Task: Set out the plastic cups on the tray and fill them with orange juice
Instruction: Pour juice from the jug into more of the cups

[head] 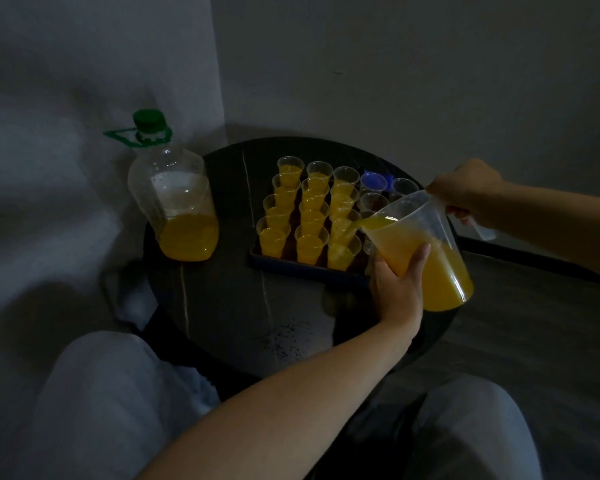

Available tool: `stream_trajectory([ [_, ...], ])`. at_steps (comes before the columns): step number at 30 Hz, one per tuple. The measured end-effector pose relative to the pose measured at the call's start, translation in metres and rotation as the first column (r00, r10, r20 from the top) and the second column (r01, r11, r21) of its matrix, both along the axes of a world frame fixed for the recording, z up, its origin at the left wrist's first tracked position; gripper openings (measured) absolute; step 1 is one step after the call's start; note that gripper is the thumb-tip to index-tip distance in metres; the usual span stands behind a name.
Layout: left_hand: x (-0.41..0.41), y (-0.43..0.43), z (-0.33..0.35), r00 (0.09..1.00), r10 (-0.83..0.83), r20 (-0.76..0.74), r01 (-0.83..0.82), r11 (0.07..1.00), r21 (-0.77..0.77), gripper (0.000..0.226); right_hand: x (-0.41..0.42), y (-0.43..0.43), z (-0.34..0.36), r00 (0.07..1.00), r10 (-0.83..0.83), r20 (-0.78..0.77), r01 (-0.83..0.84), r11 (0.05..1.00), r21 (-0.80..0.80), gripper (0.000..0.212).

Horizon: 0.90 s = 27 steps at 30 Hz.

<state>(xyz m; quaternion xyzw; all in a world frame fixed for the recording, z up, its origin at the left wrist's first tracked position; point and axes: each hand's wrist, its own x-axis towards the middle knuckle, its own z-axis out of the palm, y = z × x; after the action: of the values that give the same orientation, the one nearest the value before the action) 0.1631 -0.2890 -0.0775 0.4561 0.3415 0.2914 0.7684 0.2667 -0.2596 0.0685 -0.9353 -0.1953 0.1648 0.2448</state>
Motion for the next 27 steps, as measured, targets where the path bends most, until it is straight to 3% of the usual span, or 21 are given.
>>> stream_trajectory([
  [9, 0.0012, -0.0010, 0.0004, 1.000, 0.010, -0.022, -0.010, 1.000, 0.013, 0.118, -0.0008, -0.0025, 0.0021, 1.000, -0.005, 0.015, 0.005, 1.000, 0.022, 0.022],
  [20, 0.0047, -0.0064, -0.0026, 0.999, 0.020, -0.027, -0.020, 1.000, 0.014, 0.077, 0.0012, -0.0050, 0.0001, 1.000, 0.000, 0.012, 0.000, 1.000, 0.008, 0.023],
  [27, 0.0005, -0.0068, 0.0009, 0.999, 0.016, -0.032, -0.015, 1.000, 0.018, 0.073, 0.0040, -0.0089, -0.0016, 1.000, 0.017, 0.010, -0.017, 0.999, 0.035, 0.023],
])
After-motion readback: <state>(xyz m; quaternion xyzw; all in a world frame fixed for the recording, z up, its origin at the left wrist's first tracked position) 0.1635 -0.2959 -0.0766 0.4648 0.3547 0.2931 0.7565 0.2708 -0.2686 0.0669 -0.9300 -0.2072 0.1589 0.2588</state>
